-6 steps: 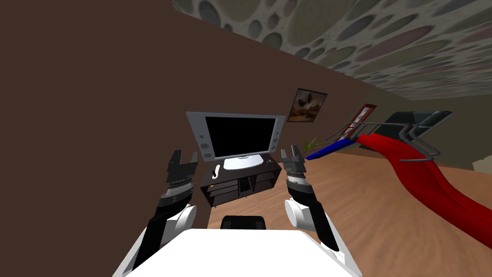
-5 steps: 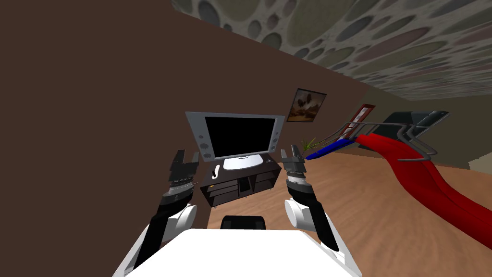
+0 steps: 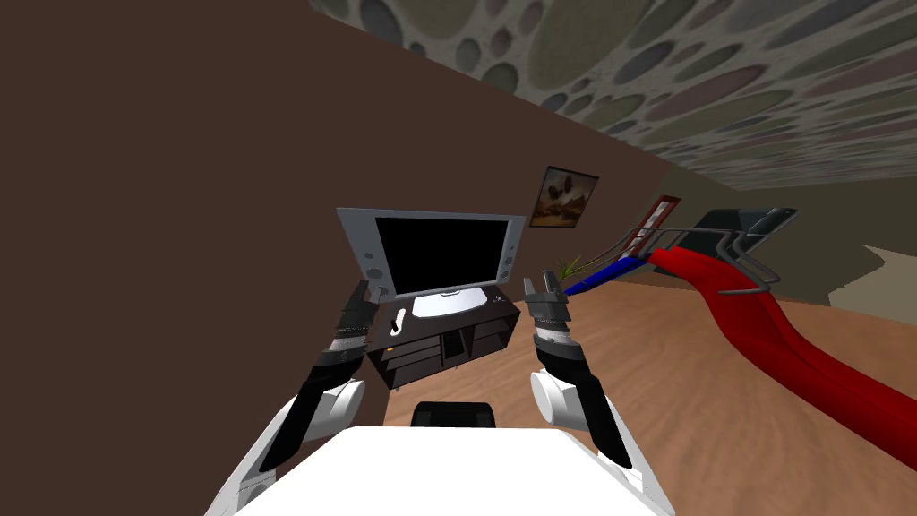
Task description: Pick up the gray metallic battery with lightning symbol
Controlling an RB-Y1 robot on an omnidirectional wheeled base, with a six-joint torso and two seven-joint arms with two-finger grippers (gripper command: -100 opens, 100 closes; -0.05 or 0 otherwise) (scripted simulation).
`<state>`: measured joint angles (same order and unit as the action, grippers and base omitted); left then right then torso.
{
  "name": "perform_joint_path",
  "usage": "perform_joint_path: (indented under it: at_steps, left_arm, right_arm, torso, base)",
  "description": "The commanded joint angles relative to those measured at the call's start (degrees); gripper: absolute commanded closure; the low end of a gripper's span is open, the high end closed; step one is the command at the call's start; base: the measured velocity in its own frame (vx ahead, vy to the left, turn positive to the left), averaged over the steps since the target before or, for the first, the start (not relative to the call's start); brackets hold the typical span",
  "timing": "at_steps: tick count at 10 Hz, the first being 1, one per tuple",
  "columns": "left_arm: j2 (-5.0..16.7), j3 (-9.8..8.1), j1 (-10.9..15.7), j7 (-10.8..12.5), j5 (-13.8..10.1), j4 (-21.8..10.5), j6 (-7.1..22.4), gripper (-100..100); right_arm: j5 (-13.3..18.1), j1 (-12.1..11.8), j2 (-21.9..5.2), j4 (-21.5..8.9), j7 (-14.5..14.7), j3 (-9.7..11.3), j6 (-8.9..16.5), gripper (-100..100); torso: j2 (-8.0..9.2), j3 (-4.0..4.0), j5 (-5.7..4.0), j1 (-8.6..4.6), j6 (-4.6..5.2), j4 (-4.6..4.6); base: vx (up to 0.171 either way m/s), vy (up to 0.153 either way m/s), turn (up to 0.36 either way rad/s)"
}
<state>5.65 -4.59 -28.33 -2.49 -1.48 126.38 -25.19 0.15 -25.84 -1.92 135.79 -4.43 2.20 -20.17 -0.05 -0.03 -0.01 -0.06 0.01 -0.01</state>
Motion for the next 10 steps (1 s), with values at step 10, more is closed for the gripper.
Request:
perform_joint_path:
  at_steps: [10]
  left_arm:
    - [8.87,-1.81,5.03,-4.67,-1.93,-10.47,16.86,-100]
  right_arm:
    - [0.0,0.0,0.0,0.0,0.0,0.0,0.0,0]
  torso:
    - [-0.01,0.0,0.0,0.01,-0.01,0.0]
  base:
    - [0.012,-0.014,-0.036]
